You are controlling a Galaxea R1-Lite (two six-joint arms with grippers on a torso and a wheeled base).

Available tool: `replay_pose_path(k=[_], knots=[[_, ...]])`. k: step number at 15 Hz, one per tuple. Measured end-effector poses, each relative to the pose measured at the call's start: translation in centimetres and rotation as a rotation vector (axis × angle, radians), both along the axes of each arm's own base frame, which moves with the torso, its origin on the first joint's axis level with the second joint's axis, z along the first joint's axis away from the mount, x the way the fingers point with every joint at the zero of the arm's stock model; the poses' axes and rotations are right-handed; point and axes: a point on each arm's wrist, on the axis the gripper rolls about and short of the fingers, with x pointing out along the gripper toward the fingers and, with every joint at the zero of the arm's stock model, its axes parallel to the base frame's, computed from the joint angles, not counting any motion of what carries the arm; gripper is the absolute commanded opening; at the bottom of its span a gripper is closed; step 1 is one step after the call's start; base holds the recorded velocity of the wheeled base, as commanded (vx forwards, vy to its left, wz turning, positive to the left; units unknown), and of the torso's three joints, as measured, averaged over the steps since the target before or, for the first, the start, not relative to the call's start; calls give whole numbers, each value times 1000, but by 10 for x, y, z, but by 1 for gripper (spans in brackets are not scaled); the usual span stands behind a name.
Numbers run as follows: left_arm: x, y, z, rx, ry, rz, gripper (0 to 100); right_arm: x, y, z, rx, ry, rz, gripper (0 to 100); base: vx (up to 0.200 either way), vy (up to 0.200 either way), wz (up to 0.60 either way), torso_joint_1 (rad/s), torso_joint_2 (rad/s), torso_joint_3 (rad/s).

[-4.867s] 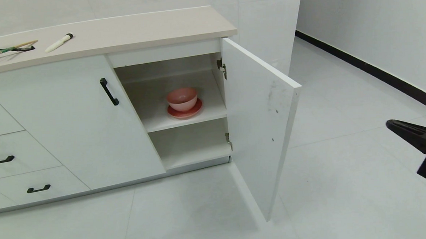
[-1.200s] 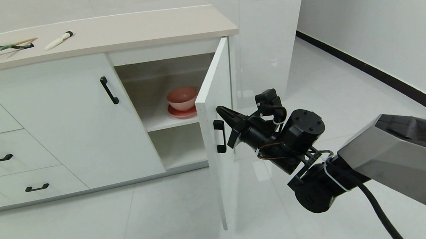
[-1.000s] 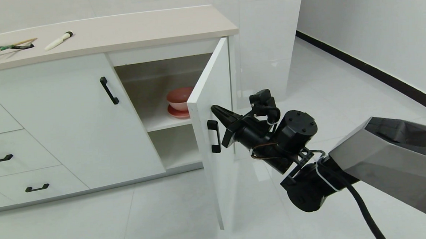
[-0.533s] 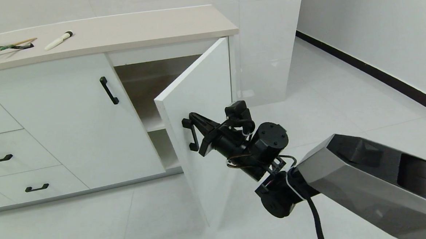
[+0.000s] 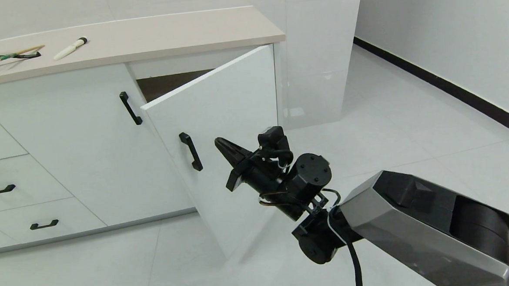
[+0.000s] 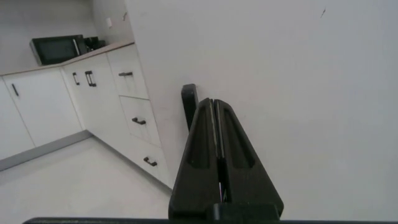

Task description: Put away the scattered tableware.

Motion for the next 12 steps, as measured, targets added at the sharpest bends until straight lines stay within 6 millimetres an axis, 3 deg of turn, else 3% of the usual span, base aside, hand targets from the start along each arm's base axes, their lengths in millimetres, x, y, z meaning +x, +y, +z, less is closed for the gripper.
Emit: replay_pose_path(k=[4,7,9,12], knots=[[0,0,0,2,0,0,100,-21,-25,0,-73,70,-6,0,0,0,0,0,0,0],[0,0,0,-1,0,0,100,-51,-64,23,-111,108,-15,0,0,200,0,-1,-1,6],[0,0,0,0,0,0,100,-69,-108,49,-106,114,-58,0,0,200,0,0,2,2],[0,0,0,1,1,0,100,-95,-205,78,-89,117,-231,0,0,200,0,4,2,4]])
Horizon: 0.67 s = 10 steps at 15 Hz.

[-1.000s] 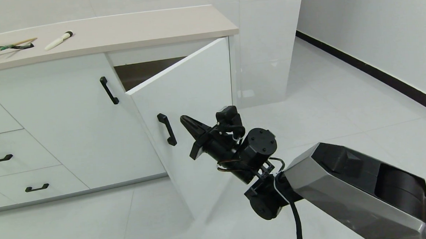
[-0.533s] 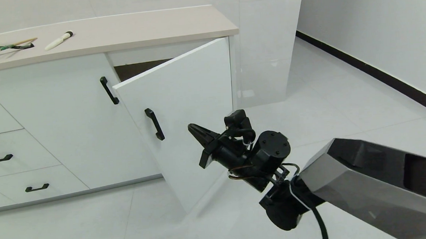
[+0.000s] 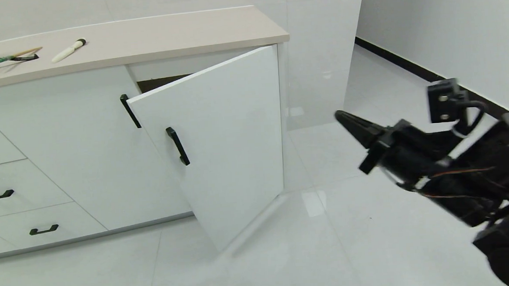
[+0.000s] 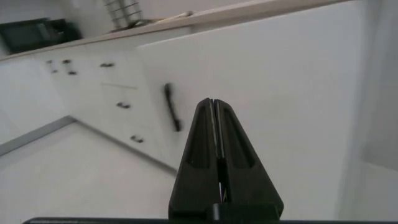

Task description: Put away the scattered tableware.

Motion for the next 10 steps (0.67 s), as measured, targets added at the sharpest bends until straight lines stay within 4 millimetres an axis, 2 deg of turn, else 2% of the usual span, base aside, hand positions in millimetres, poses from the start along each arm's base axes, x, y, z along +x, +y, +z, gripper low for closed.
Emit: replay_pose_path(k=[2,4,6,10], knots=[[0,0,0,1,0,0,100,-32,-57,3,-11,-5,-112,0,0,0,0,0,0,0],[0,0,0,2,1,0,100,-75,-100,-1,-45,-29,-200,0,0,0,0,0,0,0],[0,0,0,2,2,-2,100,-114,-123,-7,-85,-39,-257,0,0,0,0,0,0,0],[0,0,0,2,1,-1,100,-180,-143,-35,-161,78,-312,0,0,0,0,0,0,0]])
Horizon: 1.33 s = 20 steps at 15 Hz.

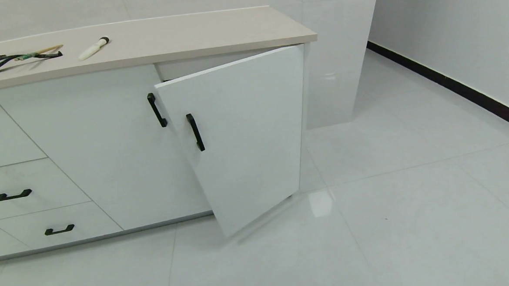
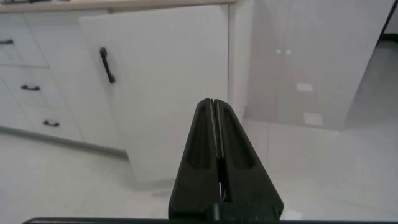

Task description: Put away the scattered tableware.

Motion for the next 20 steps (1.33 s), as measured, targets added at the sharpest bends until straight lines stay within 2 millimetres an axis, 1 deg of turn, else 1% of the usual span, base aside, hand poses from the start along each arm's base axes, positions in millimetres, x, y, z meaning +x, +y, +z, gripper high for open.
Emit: replay_pose_path(k=[2,4,5,6,10,20], knots=[[0,0,0,-1,-2,1,100,-27,-5,-31,-51,160,-49,0,0,0,0,0,0,0],[0,0,0,0,-1,0,100,-51,-8,-67,-119,324,-139,0,0,0,0,0,0,0],[0,0,0,0,-2,0,100,-58,-9,-79,-145,354,-206,0,0,0,0,0,0,0],[0,0,0,0,-2,0,100,-62,-9,-84,-153,338,-259,0,0,0,0,0,0,0],[0,0,0,-2,-2,0,100,-68,-9,-86,-145,270,-293,0,0,200,0,2,4,4],[0,0,0,-4,-2,0,100,-70,-8,-87,-145,248,-280,0,0,200,0,3,1,3]])
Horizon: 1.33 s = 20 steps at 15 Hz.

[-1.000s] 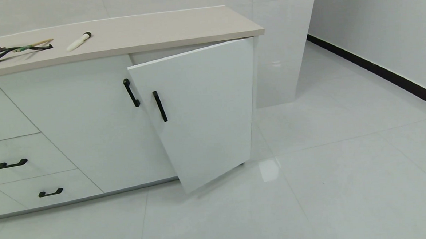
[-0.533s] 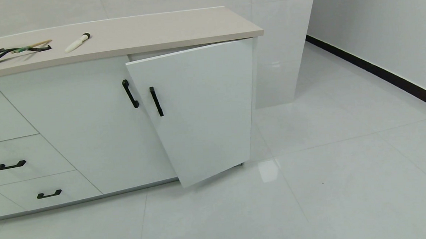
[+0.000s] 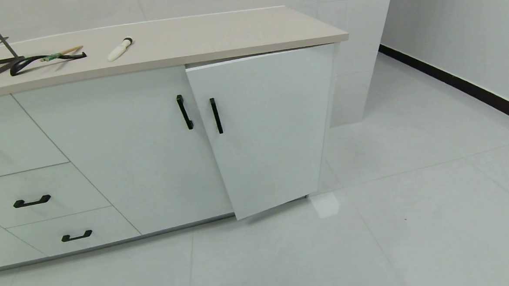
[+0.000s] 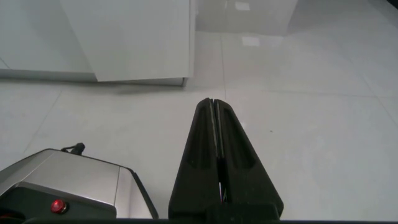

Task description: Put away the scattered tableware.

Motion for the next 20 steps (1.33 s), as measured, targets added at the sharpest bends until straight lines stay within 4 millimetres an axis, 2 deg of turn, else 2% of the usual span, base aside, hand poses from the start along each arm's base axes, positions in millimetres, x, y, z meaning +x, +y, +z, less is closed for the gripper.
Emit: replay_pose_path(k=[1,12,16,20], knots=[[0,0,0,0,0,1,100,0,0,0,0,-1,1,0,0,200,0,2,2,-2],[0,0,0,1,2,1,100,0,0,0,1,-3,13,0,0,0,0,6,-6,-3],[0,0,0,0,-1,1,100,-1,0,0,-13,-11,26,0,0,0,600,200,-110,-88],[0,0,0,0,0,0,100,-2,-1,-1,-8,-21,41,0,0,0,0,82,-106,-89]])
